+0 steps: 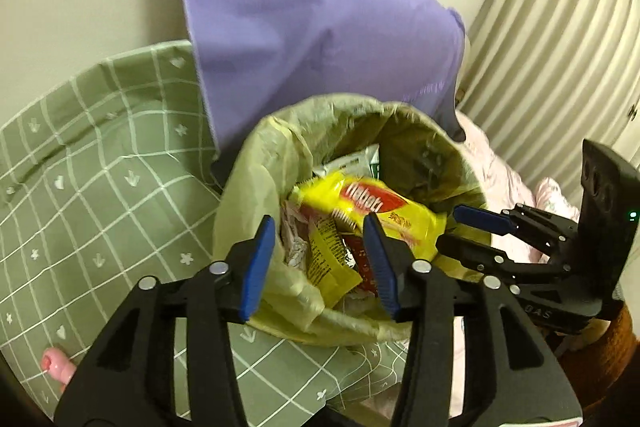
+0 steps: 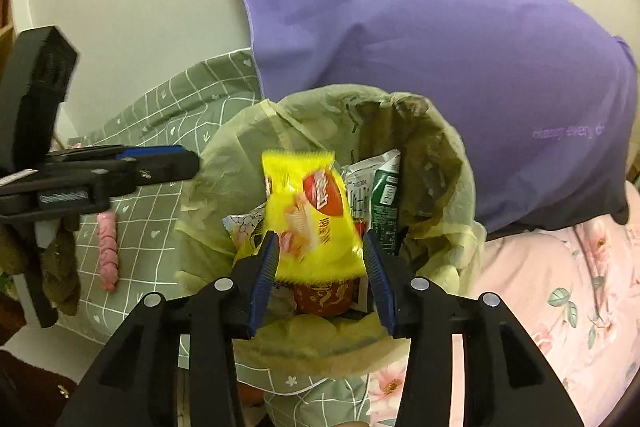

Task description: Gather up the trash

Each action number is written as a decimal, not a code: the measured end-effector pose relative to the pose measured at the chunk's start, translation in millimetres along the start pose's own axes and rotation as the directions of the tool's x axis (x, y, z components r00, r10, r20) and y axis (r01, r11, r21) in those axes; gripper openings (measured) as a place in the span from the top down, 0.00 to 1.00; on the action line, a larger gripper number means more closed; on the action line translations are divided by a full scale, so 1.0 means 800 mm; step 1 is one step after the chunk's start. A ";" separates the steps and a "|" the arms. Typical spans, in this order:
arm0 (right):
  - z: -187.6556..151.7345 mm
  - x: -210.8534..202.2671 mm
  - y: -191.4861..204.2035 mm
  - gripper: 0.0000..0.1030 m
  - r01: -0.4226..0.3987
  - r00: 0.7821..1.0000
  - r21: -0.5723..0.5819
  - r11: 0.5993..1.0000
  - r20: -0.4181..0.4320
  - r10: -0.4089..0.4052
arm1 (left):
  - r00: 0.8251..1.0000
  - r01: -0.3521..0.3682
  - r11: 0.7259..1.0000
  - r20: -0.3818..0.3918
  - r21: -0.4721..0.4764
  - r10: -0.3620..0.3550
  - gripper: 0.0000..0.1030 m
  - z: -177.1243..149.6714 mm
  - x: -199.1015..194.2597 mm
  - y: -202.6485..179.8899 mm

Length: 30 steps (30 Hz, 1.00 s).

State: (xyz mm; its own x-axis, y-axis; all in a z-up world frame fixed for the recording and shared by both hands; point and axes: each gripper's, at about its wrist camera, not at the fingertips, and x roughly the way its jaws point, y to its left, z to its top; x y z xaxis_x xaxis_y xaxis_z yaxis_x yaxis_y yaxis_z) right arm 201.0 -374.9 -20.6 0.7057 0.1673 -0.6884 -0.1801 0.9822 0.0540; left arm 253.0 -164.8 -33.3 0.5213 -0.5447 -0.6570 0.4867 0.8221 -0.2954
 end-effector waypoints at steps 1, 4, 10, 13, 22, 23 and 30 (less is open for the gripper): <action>-0.001 -0.004 0.002 0.60 0.009 1.000 0.007 1.000 0.005 -0.009 | 1.000 -0.008 1.000 0.010 -0.004 0.008 0.55 0.002 -0.004 -0.003; -0.006 -0.027 0.015 0.60 0.010 0.999 0.035 0.999 0.044 -0.012 | 0.996 -0.056 0.998 0.063 -0.009 0.056 0.48 -0.015 -0.041 -0.006; -0.030 -0.083 0.083 0.60 -0.045 0.991 0.009 0.999 0.124 0.043 | 0.950 -0.245 0.968 0.186 -0.046 0.249 0.33 -0.091 -0.157 -0.003; -0.048 -0.106 0.123 0.60 -0.064 0.988 -0.016 0.998 0.140 0.065 | 0.916 -0.347 0.934 0.185 -0.082 0.357 0.30 -0.138 -0.209 0.001; -0.105 -0.162 0.217 0.60 -0.110 0.976 -0.060 0.992 0.181 0.120 | 0.819 -0.523 0.834 0.169 -0.178 0.549 0.30 -0.222 -0.307 -0.004; -0.111 -0.165 0.225 0.60 -0.113 0.976 -0.069 0.991 0.181 0.123 | 0.811 -0.533 0.824 0.163 -0.191 0.562 0.30 -0.229 -0.316 -0.004; -0.139 -0.196 0.270 0.60 -0.086 0.970 -0.123 0.989 0.218 0.111 | 0.807 -0.525 0.820 0.174 -0.227 0.564 0.30 -0.253 -0.349 -0.006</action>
State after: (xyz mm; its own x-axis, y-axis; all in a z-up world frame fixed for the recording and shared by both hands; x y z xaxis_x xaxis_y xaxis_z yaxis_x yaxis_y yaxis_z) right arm -24.7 -198.6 18.7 0.8135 0.2902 -0.5040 -0.3227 0.9462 0.0240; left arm -36.8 16.9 11.6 0.8171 -0.0044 -0.5765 -0.0333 0.9979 -0.0549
